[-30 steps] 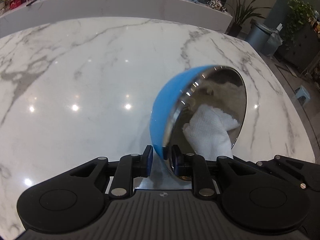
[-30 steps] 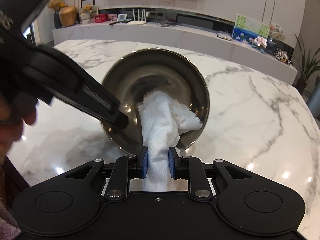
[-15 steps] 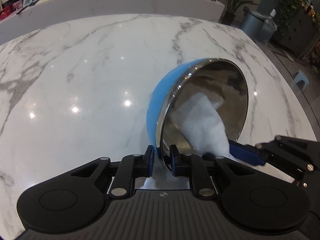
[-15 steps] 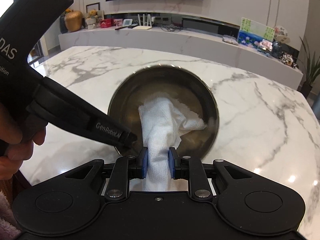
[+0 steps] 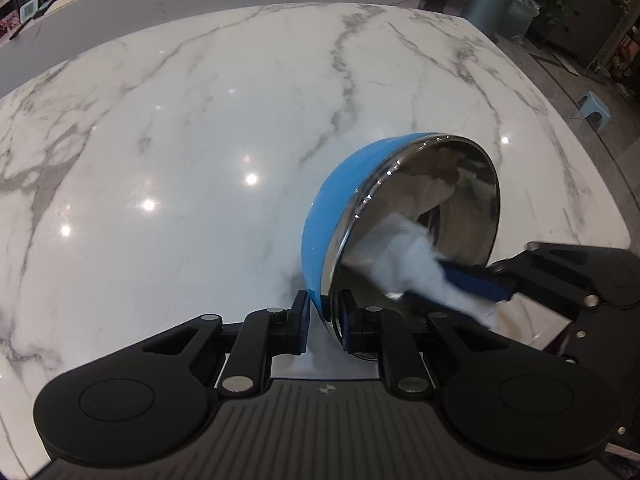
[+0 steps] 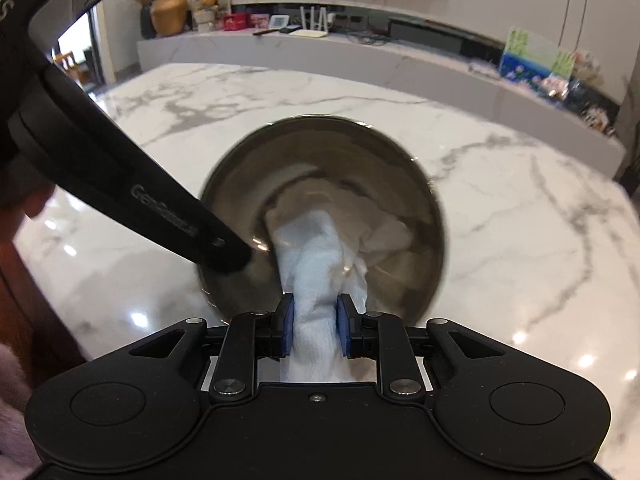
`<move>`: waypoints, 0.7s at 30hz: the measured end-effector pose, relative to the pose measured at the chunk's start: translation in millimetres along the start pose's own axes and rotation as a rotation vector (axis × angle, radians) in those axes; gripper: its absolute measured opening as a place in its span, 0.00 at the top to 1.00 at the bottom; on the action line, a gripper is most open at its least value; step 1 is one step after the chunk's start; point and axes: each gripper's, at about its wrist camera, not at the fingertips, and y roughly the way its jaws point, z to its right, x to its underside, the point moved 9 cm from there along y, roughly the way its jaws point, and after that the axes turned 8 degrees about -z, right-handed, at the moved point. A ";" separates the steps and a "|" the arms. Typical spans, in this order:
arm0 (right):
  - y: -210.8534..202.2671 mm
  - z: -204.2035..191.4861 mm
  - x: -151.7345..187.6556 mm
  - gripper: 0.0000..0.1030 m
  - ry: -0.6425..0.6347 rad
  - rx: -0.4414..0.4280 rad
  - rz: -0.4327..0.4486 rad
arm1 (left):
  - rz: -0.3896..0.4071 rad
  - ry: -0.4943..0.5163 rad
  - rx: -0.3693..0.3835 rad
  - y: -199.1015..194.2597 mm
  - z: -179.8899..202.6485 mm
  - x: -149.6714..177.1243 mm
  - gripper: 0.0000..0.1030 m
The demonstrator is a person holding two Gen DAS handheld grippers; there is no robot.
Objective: Clean bowl
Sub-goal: 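Keep wiping the bowl interior with the right tool while the left tool holds the bowl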
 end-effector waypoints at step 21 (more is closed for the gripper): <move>6.5 25.1 1.4 0.80 0.273 -0.141 -0.031 | 0.045 -0.149 0.113 21.3 4.1 -6.1 0.85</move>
